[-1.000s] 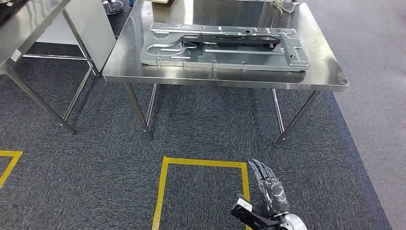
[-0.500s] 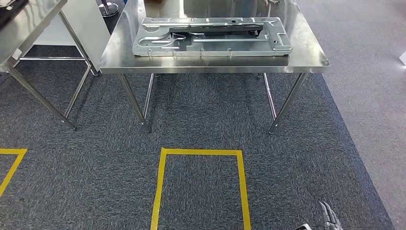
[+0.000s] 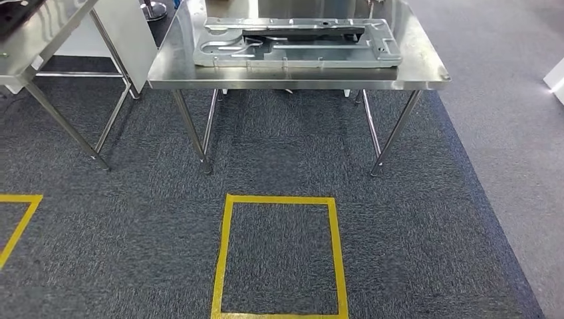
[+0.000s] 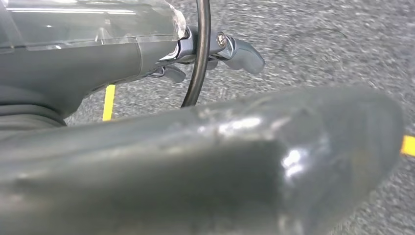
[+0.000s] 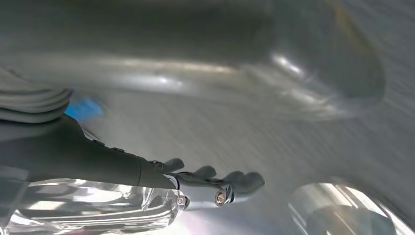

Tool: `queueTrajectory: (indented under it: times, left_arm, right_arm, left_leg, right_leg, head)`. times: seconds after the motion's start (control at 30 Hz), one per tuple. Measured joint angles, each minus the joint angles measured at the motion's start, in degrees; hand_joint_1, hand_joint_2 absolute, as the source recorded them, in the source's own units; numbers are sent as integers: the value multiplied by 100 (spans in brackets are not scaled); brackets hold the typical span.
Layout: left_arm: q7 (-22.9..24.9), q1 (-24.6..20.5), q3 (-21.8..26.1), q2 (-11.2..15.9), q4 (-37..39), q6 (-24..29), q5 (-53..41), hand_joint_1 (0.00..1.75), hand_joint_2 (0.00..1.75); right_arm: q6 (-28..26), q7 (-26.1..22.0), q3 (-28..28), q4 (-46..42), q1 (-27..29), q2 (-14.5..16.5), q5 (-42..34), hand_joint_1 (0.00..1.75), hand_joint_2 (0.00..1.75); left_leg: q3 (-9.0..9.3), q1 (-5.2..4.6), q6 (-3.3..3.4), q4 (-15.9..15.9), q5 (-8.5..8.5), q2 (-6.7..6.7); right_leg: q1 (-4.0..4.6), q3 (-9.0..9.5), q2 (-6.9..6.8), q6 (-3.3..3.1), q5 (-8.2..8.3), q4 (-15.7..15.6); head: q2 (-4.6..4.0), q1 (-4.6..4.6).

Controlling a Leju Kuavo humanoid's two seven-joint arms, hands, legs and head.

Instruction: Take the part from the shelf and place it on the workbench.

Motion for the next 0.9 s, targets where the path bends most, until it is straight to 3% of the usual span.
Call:
queueTrajectory:
  times: [0.07,0.13,0.2,0.27,0.37,0.4,0.43,0.47,0.57,0.63,0.7,0.77,0.83,0.9]
  left_arm:
    - [7,-15,11,1,0,16,-3,0,0]
    - [22,-29,20,-1,0,54,-4,0,0]
    - [35,-30,39,-14,0,108,9,0,0]
    - [44,-20,59,-32,0,146,26,0,0]
    - [52,-14,84,-60,1,154,27,0,0]
    - [52,-10,95,-64,2,148,26,0,0]
    - [52,-2,106,-67,2,141,24,0,0]
    - [53,5,117,-67,1,133,24,0,0]
    - [54,2,140,-66,0,118,25,0,0]
    - [54,-15,145,-67,0,113,24,0,0]
    - [54,-3,150,-70,1,111,24,0,0]
    - [54,14,153,-74,1,110,24,0,0]
    - [53,0,155,-78,0,105,18,0,0]
    - [64,-10,155,-79,0,103,5,0,0]
  right_arm:
    - [188,245,-239,363,-141,230,20,0,0]
    - [475,415,-400,647,-249,410,67,0,0]
    - [761,539,-540,858,-304,517,119,0,0]
    - [943,567,-632,970,-318,557,158,0,0]
    - [1151,503,-710,1085,-301,549,232,0,0]
    - [1208,472,-732,1112,-294,529,253,0,0]
    - [1247,450,-745,1132,-289,495,267,0,0]
    - [1277,436,-755,1154,-291,447,277,0,0]
    - [1310,427,-761,1221,-303,300,286,0,0]
    - [1313,421,-763,1255,-309,231,290,0,0]
    - [1351,388,-764,1271,-334,188,308,0,0]
    - [1438,321,-765,1275,-347,177,334,0,0]
    - [1606,236,-767,1284,-334,178,361,0,0]
    - [1887,157,-767,1305,-327,192,406,0,0]
  left_leg:
    - [-125,5,-74,121,23,-86]
    - [-207,10,-158,183,56,-155]
    - [-247,39,-231,209,83,-222]
    - [-384,54,-279,466,-98,-151]
    - [-853,65,-329,1547,-680,15]
    - [-953,68,-336,1821,-767,35]
    - [-950,70,-334,1890,-745,52]
    - [-830,69,-321,1717,-618,76]
    - [-198,27,-231,559,-170,342]
    - [-69,-19,-172,238,-131,445]
    - [-86,-12,-110,198,-100,342]
    - [-81,20,-32,140,-40,239]
    - [-101,30,27,117,4,141]
    - [-135,24,48,126,22,17]
  right_leg:
    - [-8,476,194,-26,122,-711]
    - [27,569,258,-97,122,-908]
    - [43,545,134,-191,164,-900]
    - [42,525,0,-285,206,-917]
    - [84,471,-209,-350,233,-916]
    - [99,460,-280,-354,236,-912]
    - [111,455,-346,-356,237,-908]
    - [118,459,-404,-355,236,-905]
    - [149,486,-551,-326,220,-892]
    - [174,487,-651,-273,213,-884]
    - [181,497,-733,-210,205,-886]
    - [161,443,-548,-149,56,-727]
    - [131,169,-239,-110,-309,-135]
    - [119,-158,-130,-87,-578,535]
  head:
    - [0,-1]
    - [0,-3]
    - [0,-4]
    - [0,-4]
    - [0,-4]
    - [0,-4]
    - [0,-4]
    - [0,-4]
    - [0,-3]
    - [0,-2]
    - [0,-2]
    - [0,-2]
    - [0,-2]
    - [0,-2]
